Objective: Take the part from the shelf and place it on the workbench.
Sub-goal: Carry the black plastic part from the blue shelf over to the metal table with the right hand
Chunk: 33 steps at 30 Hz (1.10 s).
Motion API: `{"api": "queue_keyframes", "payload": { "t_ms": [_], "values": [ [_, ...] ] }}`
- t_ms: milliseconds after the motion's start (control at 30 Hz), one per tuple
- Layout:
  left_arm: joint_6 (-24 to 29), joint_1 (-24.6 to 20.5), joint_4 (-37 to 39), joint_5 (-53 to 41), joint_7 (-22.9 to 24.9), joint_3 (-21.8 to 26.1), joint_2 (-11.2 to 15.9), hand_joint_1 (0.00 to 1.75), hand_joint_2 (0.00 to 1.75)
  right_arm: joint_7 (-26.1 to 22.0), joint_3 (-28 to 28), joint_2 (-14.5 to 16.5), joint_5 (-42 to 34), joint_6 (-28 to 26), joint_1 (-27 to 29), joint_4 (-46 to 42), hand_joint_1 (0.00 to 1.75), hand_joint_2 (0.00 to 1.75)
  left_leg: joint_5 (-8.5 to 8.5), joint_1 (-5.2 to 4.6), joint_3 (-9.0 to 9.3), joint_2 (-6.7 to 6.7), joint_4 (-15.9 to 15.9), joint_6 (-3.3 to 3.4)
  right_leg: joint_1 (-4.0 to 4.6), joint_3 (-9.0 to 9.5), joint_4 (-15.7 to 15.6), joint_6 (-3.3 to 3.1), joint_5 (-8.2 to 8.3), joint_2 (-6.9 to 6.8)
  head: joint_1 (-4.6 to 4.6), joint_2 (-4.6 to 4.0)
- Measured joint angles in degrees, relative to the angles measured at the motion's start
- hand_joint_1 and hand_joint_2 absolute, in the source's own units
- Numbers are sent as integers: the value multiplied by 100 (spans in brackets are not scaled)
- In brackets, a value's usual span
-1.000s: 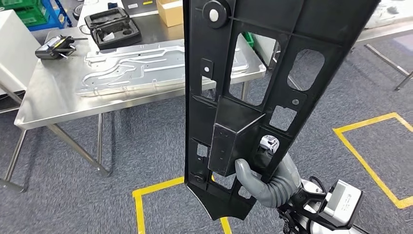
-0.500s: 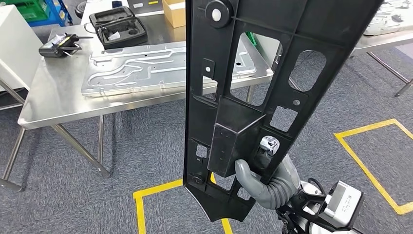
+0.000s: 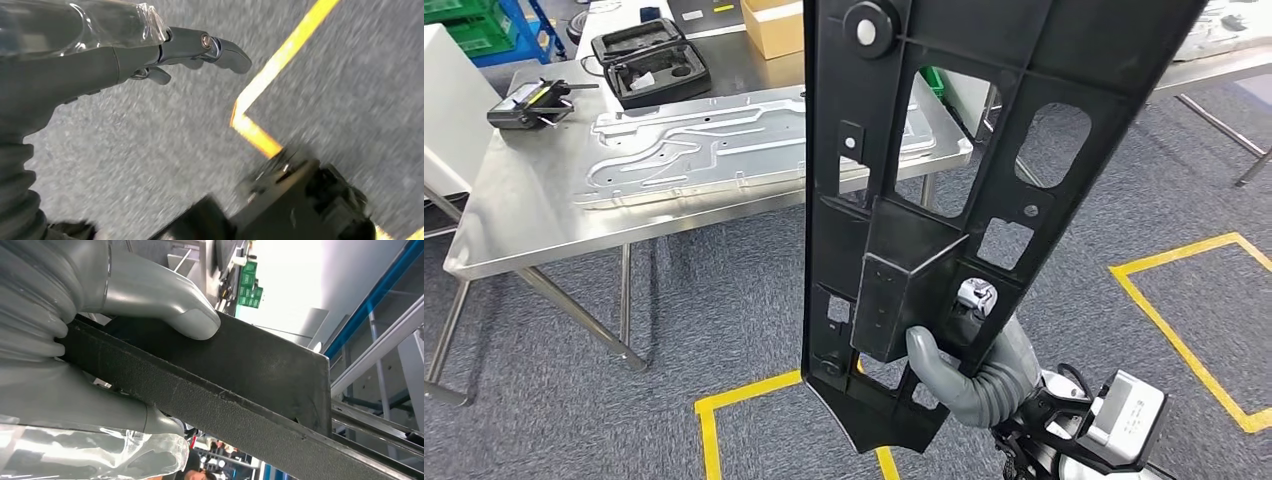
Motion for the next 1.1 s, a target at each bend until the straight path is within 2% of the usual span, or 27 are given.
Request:
{"api": "queue_keyframes", "payload": {
  "t_ms": [33,67,133,200,233,300,333,367,400,433,500,533,600,700,733,767,833,867,900,933,1000,1033,1067,1100],
  "values": [
    [-3,14,0,1,7,-2,0,0,175,0,0,-1,0,0,-1,-1,175,175,73,-14,106,-3,-263,28,8,-7,0,24,0,5,1,0],
    [-6,24,0,1,10,-2,0,0,175,0,0,-1,0,0,-1,-1,175,175,86,-31,148,-6,-394,53,15,-21,-1,50,4,7,2,0],
    [-9,31,0,2,13,-3,-1,0,175,0,0,1,1,1,-3,-3,175,175,89,-42,155,-15,-434,107,16,-36,-17,117,15,7,4,0],
    [-12,33,0,2,14,-3,-5,0,175,-1,-1,1,4,2,-7,-6,175,175,128,-22,204,-16,-496,180,13,-82,118,168,-85,-3,9,0],
    [-13,33,0,2,16,-3,-8,0,175,-2,-2,-1,4,2,-9,-8,175,175,145,-8,232,-12,-526,212,15,-184,352,183,-221,-8,12,0],
    [-14,38,0,2,21,-3,-9,0,175,-1,-2,-4,4,2,-1,-8,175,175,143,-13,242,-3,-535,253,13,-553,1127,197,-576,-14,16,0],
    [-14,42,0,2,22,-3,-9,0,175,0,-2,-4,3,2,6,-8,175,175,136,-19,245,-1,-534,261,11,-743,1492,204,-692,-15,16,0],
    [-14,47,0,2,23,-3,-9,0,175,1,-2,-4,2,2,13,-8,175,175,127,-23,252,-1,-533,268,10,-860,1699,210,-713,-15,15,0],
    [-14,51,0,2,23,-2,-9,0,175,1,-2,-4,2,2,16,-8,175,175,116,-24,266,-4,-531,269,9,-873,1691,212,-628,-16,15,0],
    [-14,54,0,2,23,-2,-9,0,175,1,-2,-4,2,2,16,-8,175,175,100,-21,289,-9,-528,262,6,-768,1450,213,-449,-18,15,0],
    [-15,62,0,2,23,-3,-9,0,175,1,-2,-3,2,2,13,-8,175,175,45,-30,335,-18,-507,220,0,-376,641,211,-58,-31,16,0],
    [-16,65,0,2,23,-3,-9,0,175,1,-2,-3,2,2,10,-9,175,175,10,-44,343,-20,-489,191,-2,-216,312,192,46,-35,13,0],
    [-15,68,0,2,23,-4,-9,0,175,0,-2,-2,2,2,7,-12,175,175,-44,-72,337,-15,-469,135,9,-92,43,133,47,-30,7,0],
    [-14,61,0,2,23,-4,-3,0,175,0,-2,-2,2,2,7,-17,175,175,-143,-56,320,-5,-360,58,-2,-67,26,33,4,-19,0,0],
    [-14,55,-1,2,22,-3,-1,0,175,-1,-2,-2,2,2,5,-19,175,175,-254,-45,226,-3,-144,22,-12,-46,22,6,-8,-24,-7,0],
    [-13,41,-1,5,21,-2,0,0,175,-1,-2,-2,2,2,4,-21,175,175,-406,-30,55,-1,202,-14,-14,-27,21,-15,-24,-32,-14,0],
    [-12,-12,-2,13,18,2,-8,0,175,-1,-2,-2,2,2,4,-21,175,175,-703,-10,-416,2,1052,-62,-5,7,21,-39,-66,-45,-22,0],
    [-11,-40,-2,17,18,4,-11,0,175,-1,-2,-2,2,3,5,-21,175,175,-739,-6,-582,2,1321,-68,-1,34,21,-40,-92,-47,-22,0],
    [-10,-55,-2,19,19,5,-13,0,175,0,-1,-2,2,3,5,-21,175,175,-654,-6,-639,2,1364,-60,1,75,21,-37,-123,-43,-22,0],
    [-10,-54,-2,19,22,5,-13,0,175,0,-1,-2,2,4,5,-21,175,175,-449,-7,-573,2,1150,-41,2,130,21,-30,-159,-34,-22,0],
    [-11,-18,-2,15,32,2,-10,0,175,-2,-1,-2,2,5,5,-21,175,175,49,-25,-254,0,342,33,6,247,14,-1,-237,-15,-22,0],
    [-12,-1,-1,12,37,1,-9,0,175,-2,-1,-2,2,8,1,-21,175,175,193,-45,-111,-1,-14,75,10,280,9,21,-268,-6,-25,0],
    [-13,11,-1,9,40,1,-8,0,175,-1,-2,-2,2,11,-1,-21,175,175,239,-67,-34,-1,-222,113,11,291,-5,47,-285,-2,-26,0],
    [-13,14,0,6,41,1,-8,0,175,-1,-2,-2,1,13,-2,-21,175,175,204,-86,-11,-2,-308,144,14,295,-11,75,-285,1,-28,0]
  ]
}}
